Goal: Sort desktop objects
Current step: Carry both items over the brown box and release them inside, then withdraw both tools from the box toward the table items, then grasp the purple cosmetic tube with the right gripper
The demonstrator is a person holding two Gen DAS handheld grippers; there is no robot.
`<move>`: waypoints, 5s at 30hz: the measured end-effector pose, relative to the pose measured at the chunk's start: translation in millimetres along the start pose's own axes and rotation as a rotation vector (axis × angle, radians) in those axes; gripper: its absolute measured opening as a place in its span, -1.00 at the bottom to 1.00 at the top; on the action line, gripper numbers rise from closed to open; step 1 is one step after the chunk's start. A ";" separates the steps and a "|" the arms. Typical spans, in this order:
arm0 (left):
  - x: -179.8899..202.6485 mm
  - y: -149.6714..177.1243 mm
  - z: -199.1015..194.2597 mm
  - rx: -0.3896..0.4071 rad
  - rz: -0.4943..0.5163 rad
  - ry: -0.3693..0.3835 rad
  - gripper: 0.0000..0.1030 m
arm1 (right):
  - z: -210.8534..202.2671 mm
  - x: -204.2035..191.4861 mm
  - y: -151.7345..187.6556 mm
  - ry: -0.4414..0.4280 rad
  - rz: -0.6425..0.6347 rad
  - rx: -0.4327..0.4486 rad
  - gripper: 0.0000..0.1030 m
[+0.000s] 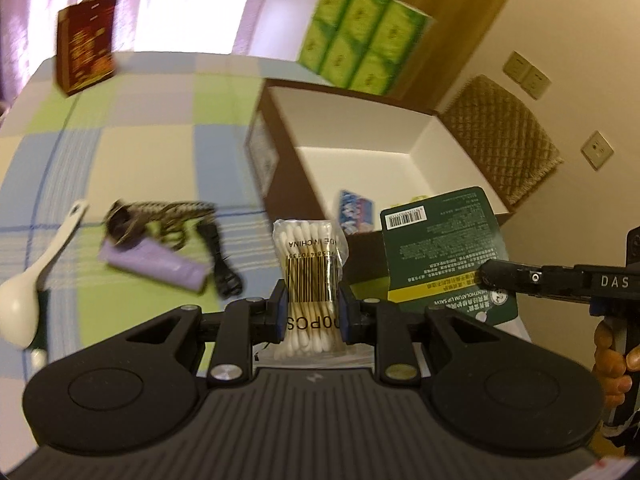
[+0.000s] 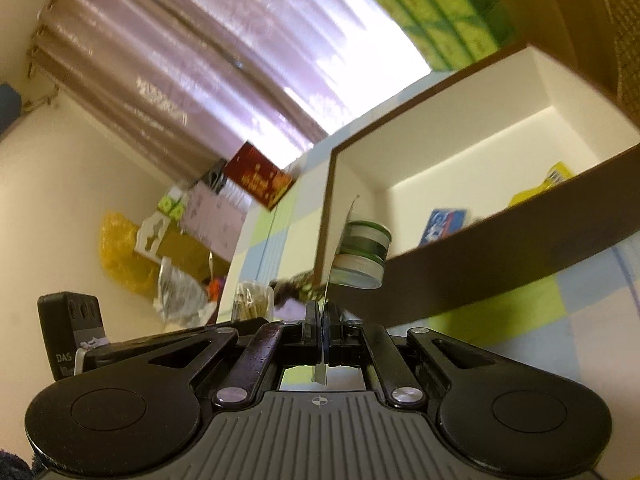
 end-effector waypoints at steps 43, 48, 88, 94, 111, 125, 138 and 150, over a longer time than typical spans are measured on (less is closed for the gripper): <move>18.1 -106.0 211.1 -0.247 0.173 -0.212 -0.61 | 104.8 107.6 -107.6 0.190 -0.184 -0.224 -1.00; 16.3 -104.6 218.9 -0.272 0.194 -0.227 -0.60 | 108.3 106.8 -105.3 0.190 -0.188 -0.238 -1.00; 41.5 -89.2 155.1 -0.173 0.147 -0.195 0.69 | 66.3 81.8 -82.9 0.424 -0.389 -0.124 0.96; 44.3 -84.4 122.6 -0.114 0.115 -0.175 0.74 | 54.7 70.7 -77.1 0.443 -0.391 -0.087 0.96; 48.5 -32.7 47.9 -0.052 0.076 -0.172 0.76 | 35.4 16.8 -17.1 0.433 -0.443 -0.048 0.96; -3.2 23.1 -8.4 -0.060 -0.041 -0.284 0.76 | 68.3 -21.8 35.6 0.346 -0.459 -0.157 0.96; -46.2 48.5 -40.9 -0.055 -0.093 -0.350 0.76 | 114.1 -62.3 74.3 0.283 -0.515 -0.239 0.96; -87.1 53.8 -48.9 -0.092 -0.087 -0.362 0.75 | 142.9 -81.0 92.5 0.265 -0.537 -0.241 0.96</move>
Point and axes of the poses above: each gripper's, at about its wrist camera, not at the fingertips, and z roughly the way its jaws point, x to its right, y to its underside, the point moved 2 cm from there along z, roughly the way its jaws point, and after that the axes turned 9 degrees about y, right-handed, at the moved point
